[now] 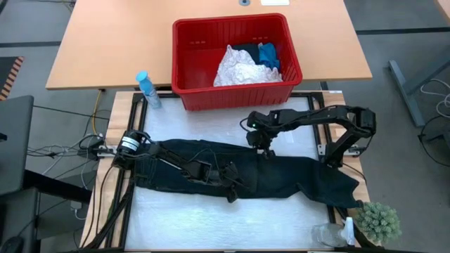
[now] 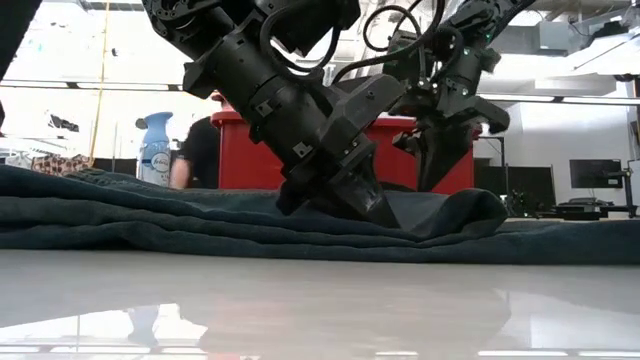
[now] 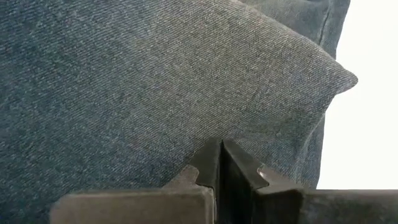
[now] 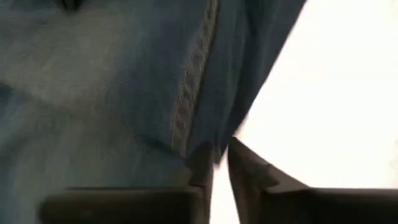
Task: Fold Laundry from Bin
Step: Fold the black pants from the red bin
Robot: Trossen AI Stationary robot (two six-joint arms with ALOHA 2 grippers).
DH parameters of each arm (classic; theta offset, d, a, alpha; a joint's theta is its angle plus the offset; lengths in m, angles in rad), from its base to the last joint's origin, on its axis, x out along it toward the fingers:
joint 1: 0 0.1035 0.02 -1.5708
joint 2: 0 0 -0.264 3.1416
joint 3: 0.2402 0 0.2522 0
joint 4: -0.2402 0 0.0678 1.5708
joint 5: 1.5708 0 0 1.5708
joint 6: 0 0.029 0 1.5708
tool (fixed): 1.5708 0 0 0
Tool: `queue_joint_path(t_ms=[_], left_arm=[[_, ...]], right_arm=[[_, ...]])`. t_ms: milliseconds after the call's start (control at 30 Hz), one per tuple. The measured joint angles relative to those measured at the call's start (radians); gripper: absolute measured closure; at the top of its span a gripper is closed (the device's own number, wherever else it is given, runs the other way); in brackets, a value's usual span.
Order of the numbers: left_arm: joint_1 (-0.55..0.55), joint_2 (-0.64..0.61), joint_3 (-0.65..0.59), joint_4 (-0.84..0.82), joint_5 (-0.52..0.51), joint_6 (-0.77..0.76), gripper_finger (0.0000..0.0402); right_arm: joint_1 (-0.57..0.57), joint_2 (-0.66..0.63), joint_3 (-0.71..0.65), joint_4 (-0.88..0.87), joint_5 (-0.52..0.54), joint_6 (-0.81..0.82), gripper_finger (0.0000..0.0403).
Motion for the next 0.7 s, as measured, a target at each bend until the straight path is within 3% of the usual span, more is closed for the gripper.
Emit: queue_joint_path(t_ms=[133,267,333,467,533,700], left_arm=[[0.0,0.0,0.0,-0.011,-0.016,0.021,0.0395],[0.0,0.0,0.0,-0.012,-0.025,0.027,0.0395],[0.0,-0.001,0.0,-0.008,-0.03,0.024,0.0395],[0.005,-0.039,-0.002,0.001,-0.036,0.025,0.0395],[0.013,-0.063,-0.002,0.006,-0.042,0.028,0.0395],[0.032,-0.101,-0.001,0.091,-0.043,0.037,0.0395]], right_arm=[[-0.027,-0.001,0.098,-0.158,0.018,-0.019,0.0259],[-0.069,-0.001,0.183,-0.307,-0.027,-0.009,0.0222],[-0.09,-0.001,0.204,-0.377,-0.142,0.018,0.0219],[-0.122,-0.022,0.182,-0.555,-0.484,0.023,0.0231],[-0.126,-0.061,0.145,-0.606,-0.52,0.035,0.0242],[-0.085,-0.227,-0.008,-0.616,-0.494,0.15,0.0267]])
